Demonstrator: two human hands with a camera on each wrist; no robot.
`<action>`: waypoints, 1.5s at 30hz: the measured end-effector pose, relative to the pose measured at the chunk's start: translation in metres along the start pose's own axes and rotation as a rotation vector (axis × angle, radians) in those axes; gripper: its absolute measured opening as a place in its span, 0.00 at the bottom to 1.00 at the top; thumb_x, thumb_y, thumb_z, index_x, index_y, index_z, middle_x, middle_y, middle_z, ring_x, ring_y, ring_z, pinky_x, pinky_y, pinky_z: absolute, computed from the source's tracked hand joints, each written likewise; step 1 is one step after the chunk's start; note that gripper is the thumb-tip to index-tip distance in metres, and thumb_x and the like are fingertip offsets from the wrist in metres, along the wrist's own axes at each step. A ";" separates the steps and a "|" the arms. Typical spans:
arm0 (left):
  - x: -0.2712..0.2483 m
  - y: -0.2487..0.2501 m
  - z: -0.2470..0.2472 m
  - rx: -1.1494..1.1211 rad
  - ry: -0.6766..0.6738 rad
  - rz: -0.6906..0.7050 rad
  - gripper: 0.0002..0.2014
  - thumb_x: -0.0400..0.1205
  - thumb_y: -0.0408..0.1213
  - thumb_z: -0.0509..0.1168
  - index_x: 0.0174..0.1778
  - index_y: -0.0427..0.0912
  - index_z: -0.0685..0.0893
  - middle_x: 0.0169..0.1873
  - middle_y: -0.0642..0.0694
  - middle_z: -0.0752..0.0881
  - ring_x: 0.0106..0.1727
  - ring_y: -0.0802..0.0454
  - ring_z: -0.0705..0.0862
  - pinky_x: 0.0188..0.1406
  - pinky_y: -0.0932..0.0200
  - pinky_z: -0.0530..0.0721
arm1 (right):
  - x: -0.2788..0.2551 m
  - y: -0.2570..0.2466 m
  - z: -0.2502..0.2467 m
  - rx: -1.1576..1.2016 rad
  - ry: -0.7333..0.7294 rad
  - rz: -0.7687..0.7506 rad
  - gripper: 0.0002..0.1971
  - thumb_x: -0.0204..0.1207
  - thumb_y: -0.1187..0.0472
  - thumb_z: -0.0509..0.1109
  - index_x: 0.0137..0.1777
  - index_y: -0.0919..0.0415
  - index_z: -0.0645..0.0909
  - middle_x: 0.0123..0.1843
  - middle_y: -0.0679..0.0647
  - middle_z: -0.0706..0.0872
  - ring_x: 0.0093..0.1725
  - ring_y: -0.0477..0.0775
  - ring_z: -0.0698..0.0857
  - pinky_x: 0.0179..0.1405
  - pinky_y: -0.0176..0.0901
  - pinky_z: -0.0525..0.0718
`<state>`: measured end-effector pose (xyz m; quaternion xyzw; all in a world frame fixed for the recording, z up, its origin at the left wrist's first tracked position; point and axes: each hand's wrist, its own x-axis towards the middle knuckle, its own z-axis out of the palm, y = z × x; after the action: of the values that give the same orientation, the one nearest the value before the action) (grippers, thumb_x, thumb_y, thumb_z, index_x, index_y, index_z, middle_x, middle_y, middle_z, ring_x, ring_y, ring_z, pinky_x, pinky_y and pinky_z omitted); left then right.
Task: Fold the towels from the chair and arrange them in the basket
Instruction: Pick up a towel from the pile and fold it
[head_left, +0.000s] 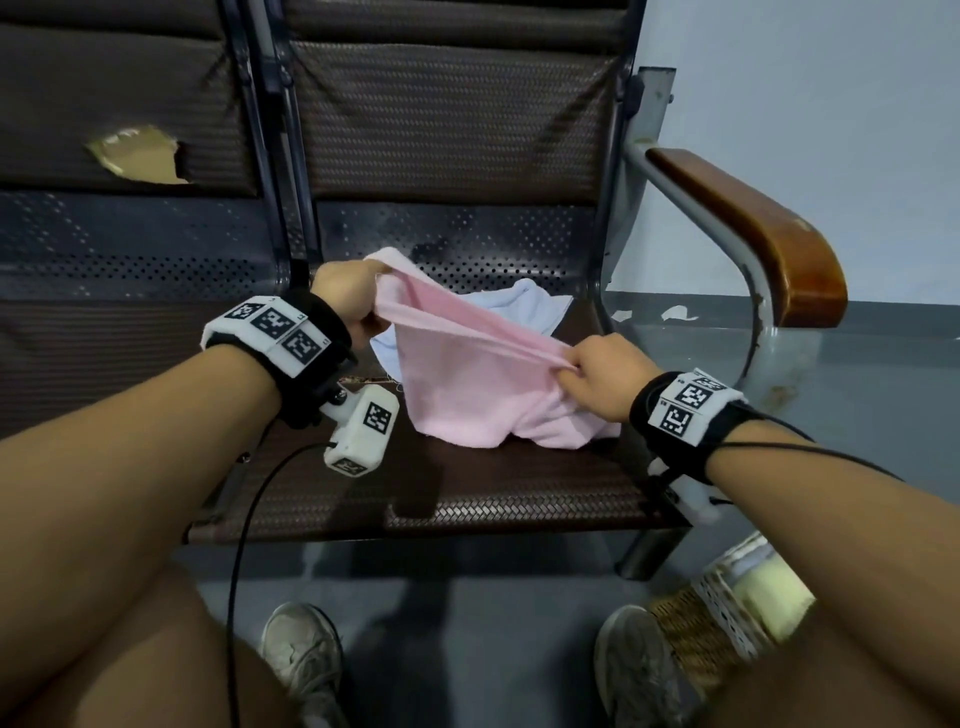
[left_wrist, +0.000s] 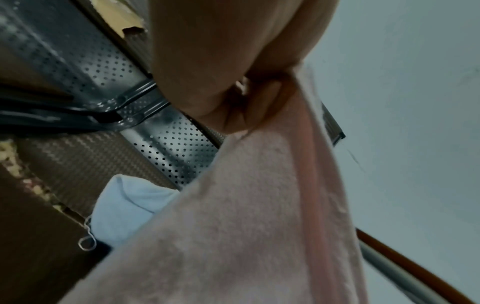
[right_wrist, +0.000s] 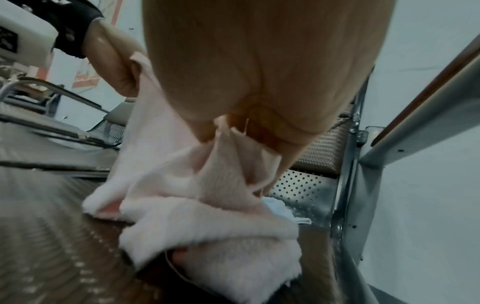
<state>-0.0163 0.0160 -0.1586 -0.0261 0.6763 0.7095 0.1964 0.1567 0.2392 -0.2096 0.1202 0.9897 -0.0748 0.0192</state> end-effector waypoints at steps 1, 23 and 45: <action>-0.001 0.003 0.000 -0.036 -0.062 -0.028 0.03 0.81 0.29 0.68 0.48 0.35 0.86 0.41 0.39 0.85 0.36 0.47 0.85 0.40 0.53 0.85 | 0.001 0.001 -0.002 0.032 0.065 0.047 0.17 0.85 0.51 0.59 0.35 0.55 0.79 0.31 0.54 0.80 0.36 0.62 0.83 0.36 0.48 0.78; 0.001 -0.008 -0.029 0.110 -0.145 -0.085 0.05 0.85 0.30 0.66 0.48 0.34 0.87 0.35 0.40 0.92 0.31 0.54 0.90 0.23 0.69 0.85 | -0.010 0.034 -0.030 0.245 0.392 0.220 0.21 0.84 0.46 0.65 0.32 0.57 0.81 0.28 0.56 0.80 0.36 0.60 0.79 0.35 0.47 0.71; 0.000 -0.003 -0.042 0.795 -0.194 0.382 0.36 0.64 0.68 0.76 0.54 0.39 0.85 0.48 0.48 0.89 0.48 0.48 0.87 0.47 0.53 0.83 | -0.013 0.015 -0.051 0.173 0.460 0.206 0.13 0.78 0.59 0.57 0.31 0.58 0.72 0.30 0.53 0.77 0.41 0.66 0.79 0.39 0.50 0.73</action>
<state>-0.0252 -0.0247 -0.1655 0.2434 0.8674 0.4173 0.1190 0.1717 0.2584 -0.1603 0.2352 0.9406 -0.1276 -0.2092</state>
